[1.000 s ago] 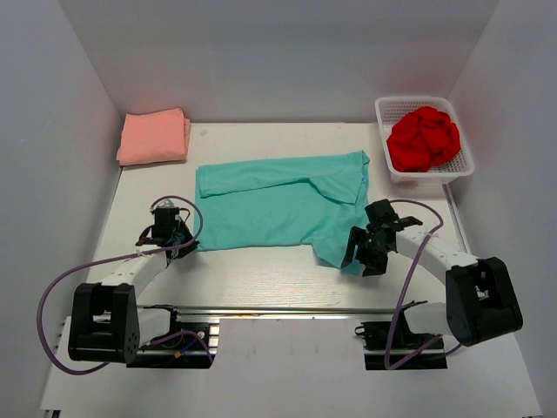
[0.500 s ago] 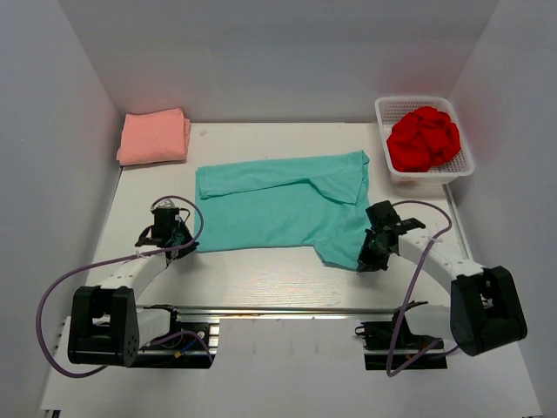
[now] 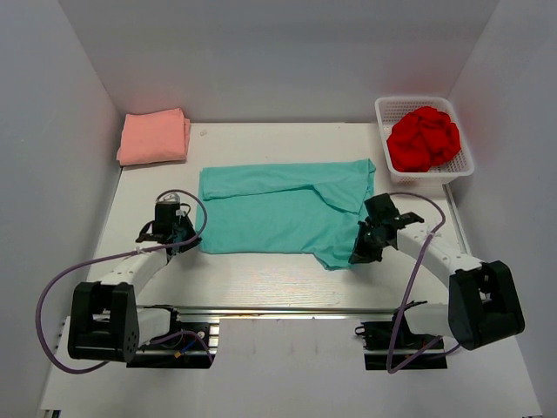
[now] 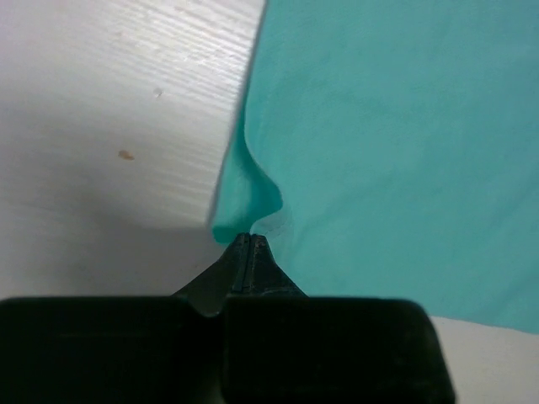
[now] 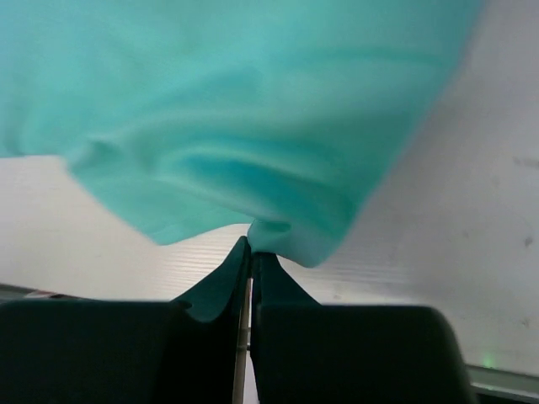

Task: Fold and stack the t-shirts
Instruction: Grap the side of the flattened tshirt closest away from the robot with both arms, then fold the other side of the tshirt into a rectangle

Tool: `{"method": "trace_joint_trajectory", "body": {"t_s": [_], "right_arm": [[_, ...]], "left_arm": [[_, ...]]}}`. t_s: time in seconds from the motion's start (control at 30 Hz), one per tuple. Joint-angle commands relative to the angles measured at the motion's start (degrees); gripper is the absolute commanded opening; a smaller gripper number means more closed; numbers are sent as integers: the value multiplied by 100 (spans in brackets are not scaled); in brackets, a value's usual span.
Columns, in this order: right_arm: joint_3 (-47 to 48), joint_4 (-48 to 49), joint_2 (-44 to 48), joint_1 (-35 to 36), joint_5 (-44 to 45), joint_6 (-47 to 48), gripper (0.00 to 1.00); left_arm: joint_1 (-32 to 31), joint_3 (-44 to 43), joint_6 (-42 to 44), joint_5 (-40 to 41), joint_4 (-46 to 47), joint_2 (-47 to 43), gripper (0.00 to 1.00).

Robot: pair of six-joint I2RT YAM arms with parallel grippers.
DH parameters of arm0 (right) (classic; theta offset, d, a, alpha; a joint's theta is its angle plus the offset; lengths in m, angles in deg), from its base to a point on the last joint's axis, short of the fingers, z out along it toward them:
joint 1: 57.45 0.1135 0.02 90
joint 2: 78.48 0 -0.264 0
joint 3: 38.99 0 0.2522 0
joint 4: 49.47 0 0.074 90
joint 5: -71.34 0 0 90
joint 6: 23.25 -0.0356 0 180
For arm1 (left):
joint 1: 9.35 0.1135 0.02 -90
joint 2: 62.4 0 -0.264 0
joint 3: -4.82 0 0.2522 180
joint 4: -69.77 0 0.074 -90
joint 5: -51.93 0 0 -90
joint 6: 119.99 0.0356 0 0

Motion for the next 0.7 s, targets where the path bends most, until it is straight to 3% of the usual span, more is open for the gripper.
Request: {"method": "trace_joint_trajectory", "body": {"t_s": [0.0,0.3,0.67], "right_arm": [[776,867,-87,0,-389,281,0],[1990,921,-518,-157,279,63,0],[3633,991,-1976,-597,411,53,0]], "left_arm": [[-34,-454,129,-405,291,164,0],[28,-1385,-126,-73,159,682,0],[80,-2941,-179,701,-158,2035,0]]}}
